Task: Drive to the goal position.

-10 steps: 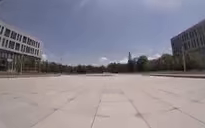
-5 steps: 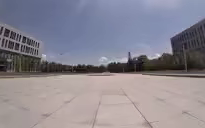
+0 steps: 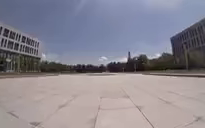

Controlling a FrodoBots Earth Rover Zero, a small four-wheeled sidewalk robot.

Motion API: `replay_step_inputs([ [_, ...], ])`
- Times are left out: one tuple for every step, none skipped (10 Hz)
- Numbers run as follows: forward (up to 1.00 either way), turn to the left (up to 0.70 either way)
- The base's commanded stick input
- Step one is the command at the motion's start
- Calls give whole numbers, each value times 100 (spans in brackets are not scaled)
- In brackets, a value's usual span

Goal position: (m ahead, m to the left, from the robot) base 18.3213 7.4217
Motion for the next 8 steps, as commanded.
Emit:
replay_step_inputs([
  [50,1],
  [50,1],
  [50,1],
  [50,1],
  [50,1],
  [50,19],
  [50,43],
  [50,51],
])
